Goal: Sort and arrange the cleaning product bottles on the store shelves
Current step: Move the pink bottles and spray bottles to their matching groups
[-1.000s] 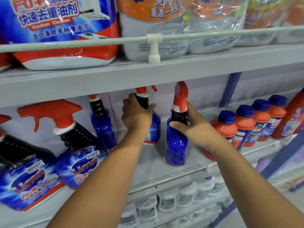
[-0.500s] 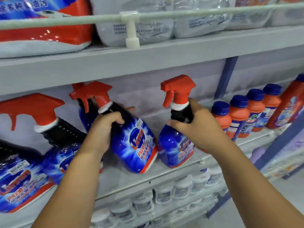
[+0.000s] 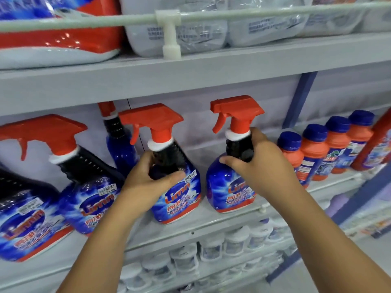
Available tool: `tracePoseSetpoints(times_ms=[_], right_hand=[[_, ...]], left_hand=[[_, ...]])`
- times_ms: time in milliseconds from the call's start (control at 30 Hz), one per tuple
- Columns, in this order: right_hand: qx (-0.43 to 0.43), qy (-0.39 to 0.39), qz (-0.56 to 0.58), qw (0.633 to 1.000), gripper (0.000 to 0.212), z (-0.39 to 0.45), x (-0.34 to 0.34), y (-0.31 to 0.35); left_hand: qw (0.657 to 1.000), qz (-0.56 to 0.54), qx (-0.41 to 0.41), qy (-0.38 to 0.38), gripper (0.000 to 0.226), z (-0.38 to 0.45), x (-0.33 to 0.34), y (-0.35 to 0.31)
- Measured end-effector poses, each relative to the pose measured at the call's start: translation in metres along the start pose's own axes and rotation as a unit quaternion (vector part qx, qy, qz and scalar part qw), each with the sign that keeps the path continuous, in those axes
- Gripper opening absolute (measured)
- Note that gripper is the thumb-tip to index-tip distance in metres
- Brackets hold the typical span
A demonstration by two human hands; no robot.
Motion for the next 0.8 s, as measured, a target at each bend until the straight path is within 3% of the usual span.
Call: tracePoseSetpoints(times_ms=[67,267,400,733,800], right_hand=[[-0.002,0.029,-0.014,0.999,0.056,0.000,-0.009,-0.002],[-0.045,0.066,-0.154,0.985,0.058,0.010,-0.039,0.011],[-0.069,0.076,-0.147,0.984,0.055,0.009,-0.038,0.010],[-0.105,0.060,-0.086,0.989,0.048,0.005,-0.034,-0.001],[-0.109,0.054,-0.068,0.990,0.054,0.004,-0.030,-0.004]], left_hand=[[0.999,-0.015,0.019,-0.025,0.038,-0.009,0.001,0.003],[0.999,0.020,0.023,0.029,0.030,-0.008,0.006,0.000],[0.998,0.042,0.038,-0.012,0.018,-0.014,0.011,0.001],[0.997,0.032,0.041,-0.052,0.040,-0.024,0.024,-0.002],[0.997,0.034,0.037,-0.062,0.035,-0.026,0.026,-0.001]])
Point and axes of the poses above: each hand's wrist, its own z-axis towards the middle knuckle, its own x-axis out of the palm, y = z × x, the point moved 6 cm from there along z, towards the middle knuckle, and after that the axes turned 9 degrees about y, right-handed, at the moved point
